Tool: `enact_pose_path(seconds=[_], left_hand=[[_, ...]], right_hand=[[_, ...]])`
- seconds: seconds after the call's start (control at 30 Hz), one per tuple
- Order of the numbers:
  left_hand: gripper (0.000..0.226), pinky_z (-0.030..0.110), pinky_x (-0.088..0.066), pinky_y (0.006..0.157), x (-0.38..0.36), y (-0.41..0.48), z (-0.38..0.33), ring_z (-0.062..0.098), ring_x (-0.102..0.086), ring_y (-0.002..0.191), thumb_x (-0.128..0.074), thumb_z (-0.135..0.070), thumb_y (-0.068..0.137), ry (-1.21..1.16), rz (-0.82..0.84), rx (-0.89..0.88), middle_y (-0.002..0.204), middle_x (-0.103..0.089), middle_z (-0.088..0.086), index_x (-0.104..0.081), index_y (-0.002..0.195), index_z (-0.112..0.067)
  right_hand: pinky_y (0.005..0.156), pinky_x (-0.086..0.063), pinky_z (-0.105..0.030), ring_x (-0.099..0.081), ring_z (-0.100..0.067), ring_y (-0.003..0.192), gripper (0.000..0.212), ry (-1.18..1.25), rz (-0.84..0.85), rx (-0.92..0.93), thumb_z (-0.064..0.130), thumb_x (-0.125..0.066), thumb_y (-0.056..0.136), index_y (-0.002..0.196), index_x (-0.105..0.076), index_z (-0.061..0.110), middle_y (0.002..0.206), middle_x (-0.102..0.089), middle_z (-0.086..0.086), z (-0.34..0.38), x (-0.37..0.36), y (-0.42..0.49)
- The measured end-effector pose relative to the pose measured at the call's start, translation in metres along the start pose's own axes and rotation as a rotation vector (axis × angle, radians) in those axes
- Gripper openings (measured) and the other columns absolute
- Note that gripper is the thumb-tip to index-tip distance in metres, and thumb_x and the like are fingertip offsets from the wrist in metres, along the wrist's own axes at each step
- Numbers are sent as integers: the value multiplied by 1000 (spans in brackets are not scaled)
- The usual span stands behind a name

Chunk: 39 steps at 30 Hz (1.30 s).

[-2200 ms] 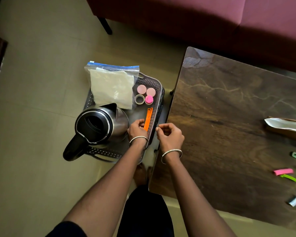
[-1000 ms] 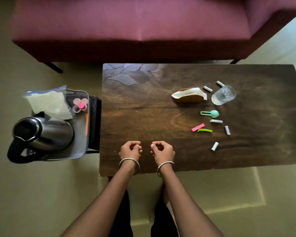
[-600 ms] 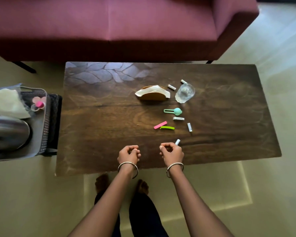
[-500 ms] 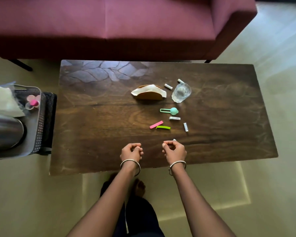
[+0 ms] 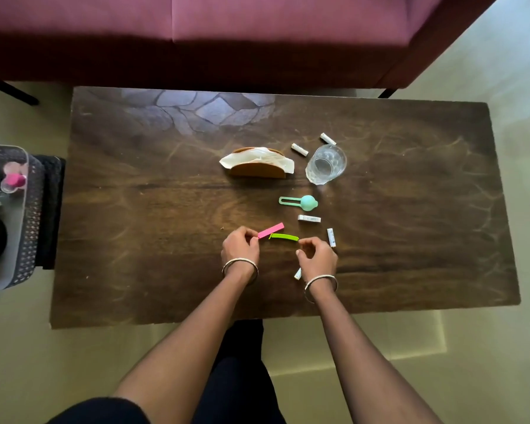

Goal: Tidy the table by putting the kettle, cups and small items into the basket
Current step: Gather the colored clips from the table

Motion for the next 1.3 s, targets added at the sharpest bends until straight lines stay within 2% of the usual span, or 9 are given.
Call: enact_pose_path(seconds=[0.1, 0.33, 0.53, 0.67, 0.83, 1.0, 1.07, 1.2, 1.3], left_hand=[[16, 33, -50, 86, -20, 22, -18, 22, -63, 98, -62, -14, 88, 146, 58, -96, 106, -65, 2, -70, 99, -21], [21, 35, -51, 86, -49, 42, -29, 21, -55, 110, -69, -25, 87, 375, 105, -202, 114, -59, -1, -64, 107, -24], [25, 35, -50, 90, -58, 43, -38, 21, -52, 114, -64, -16, 90, 423, 121, -245, 119, -59, 0, -62, 114, -22], [23, 33, -48, 91, -57, 42, -33, 21, -52, 114, -62, -16, 92, 440, 84, -244, 119, -59, 1, -62, 115, -20], [19, 33, -48, 89, -54, 41, -22, 21, -56, 111, -65, -20, 88, 482, 70, -193, 113, -62, 3, -64, 108, -18], [19, 34, -47, 79, -45, 35, -3, 24, -60, 98, -74, -22, 77, 359, 118, -125, 100, -65, 2, -62, 92, -21], [19, 31, -48, 72, -37, 27, 9, 23, -64, 85, -75, -23, 74, 223, 93, -63, 88, -68, -1, -60, 84, -25], [21, 29, -53, 71, -23, 4, 33, 13, -66, 72, -85, -20, 68, -77, 94, 47, 73, -68, -8, -66, 76, -23], [22, 28, -56, 63, -15, -21, 51, 14, -64, 67, -85, -9, 70, -428, 174, 174, 78, -72, 3, -69, 84, -16]], right_hand=[[99, -46, -34, -62, -26, 105, 26, -115, 73, 66, 9, -71, 84, 110, -72, 15, 109, -67, -9, 5, -18, 24], [97, -40, -28, -53, -25, 111, 26, -291, 157, 130, 15, -71, 87, 112, -69, 20, 115, -61, -5, 0, -42, 52], [88, -44, -31, -54, -24, 104, 10, -294, 178, 131, 13, -73, 86, 95, -70, 16, 105, -63, -5, -2, -43, 67], [84, -44, -30, -57, -23, 101, 10, -292, 174, 104, 14, -75, 85, 92, -70, 16, 101, -65, -4, -7, -40, 70], [81, -53, -34, -64, -20, 87, 13, -139, 125, 41, 15, -79, 81, 91, -71, 14, 94, -69, -3, -19, -33, 64], [70, -52, -25, -59, -11, 65, 13, 30, 77, -4, 16, -81, 79, 87, -72, 15, 79, -70, 1, -27, -24, 42], [68, -51, -22, -58, -8, 61, 13, 103, 56, -22, 17, -82, 79, 87, -72, 14, 74, -68, 5, -30, -20, 30], [63, -47, -15, -58, -7, 60, 13, 238, 30, -83, 19, -83, 79, 86, -74, 14, 68, -65, 7, -33, -18, 4], [73, -53, -26, -62, -12, 66, 17, 333, 43, -130, 18, -84, 77, 89, -76, 10, 73, -69, 0, -32, -20, -22]])
Point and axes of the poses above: each hand's wrist, its own y-axis towards the middle knuckle, its own x-axis out of the back of the hand, z = x × y, the point moved 7 cm from there along y, towards the middle knuckle
